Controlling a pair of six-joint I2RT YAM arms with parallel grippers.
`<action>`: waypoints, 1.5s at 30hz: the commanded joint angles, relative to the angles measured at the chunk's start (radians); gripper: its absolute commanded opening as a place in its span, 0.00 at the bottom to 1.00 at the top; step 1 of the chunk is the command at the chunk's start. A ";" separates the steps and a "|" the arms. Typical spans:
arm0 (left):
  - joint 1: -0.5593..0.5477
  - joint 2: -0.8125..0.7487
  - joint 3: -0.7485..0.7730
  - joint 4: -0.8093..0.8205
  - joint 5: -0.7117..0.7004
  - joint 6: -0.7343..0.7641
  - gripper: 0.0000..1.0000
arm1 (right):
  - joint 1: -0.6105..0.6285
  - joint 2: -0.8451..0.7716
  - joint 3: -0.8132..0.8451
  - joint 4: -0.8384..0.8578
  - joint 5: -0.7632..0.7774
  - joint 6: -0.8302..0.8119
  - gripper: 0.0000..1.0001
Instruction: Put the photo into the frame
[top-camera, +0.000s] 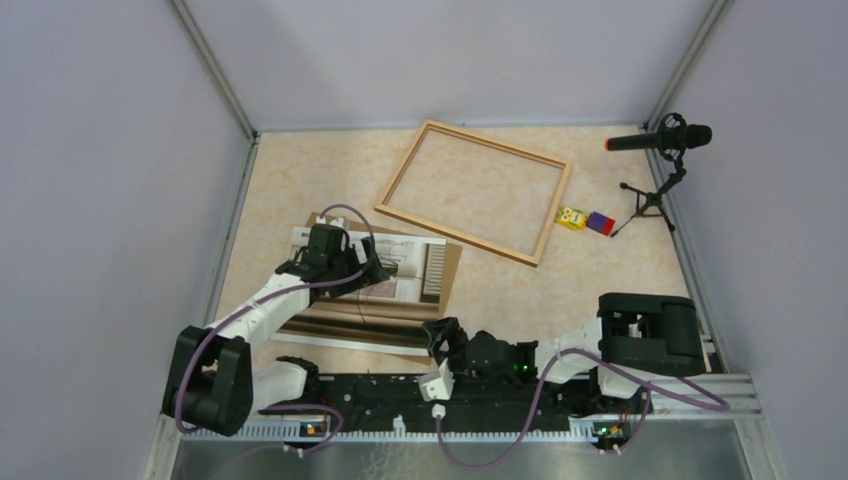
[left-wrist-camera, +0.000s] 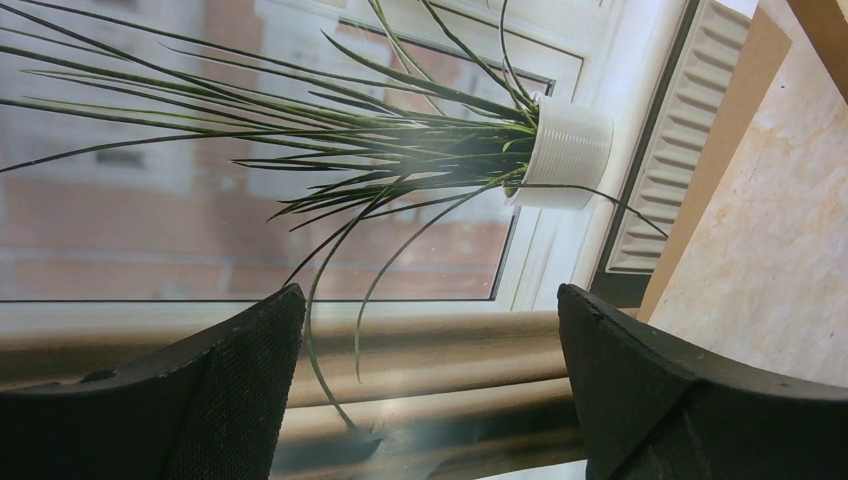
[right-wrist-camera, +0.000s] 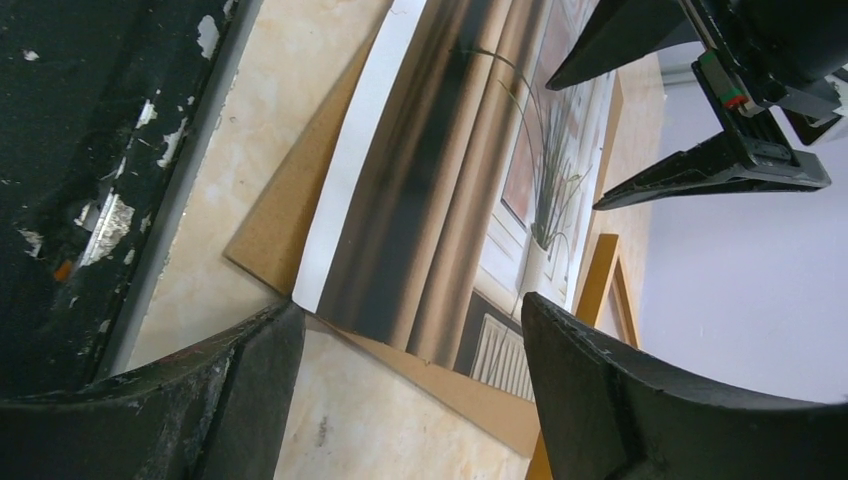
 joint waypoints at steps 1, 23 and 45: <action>-0.004 -0.021 0.003 0.012 -0.008 0.006 0.99 | 0.010 -0.007 0.033 0.064 0.040 -0.022 0.77; -0.004 -0.036 0.012 0.000 -0.010 0.008 0.99 | -0.048 0.222 0.106 0.245 0.050 -0.118 0.45; -0.004 -0.354 0.762 -0.151 -0.503 0.178 0.99 | -0.470 -0.198 0.768 -0.853 -0.146 0.909 0.00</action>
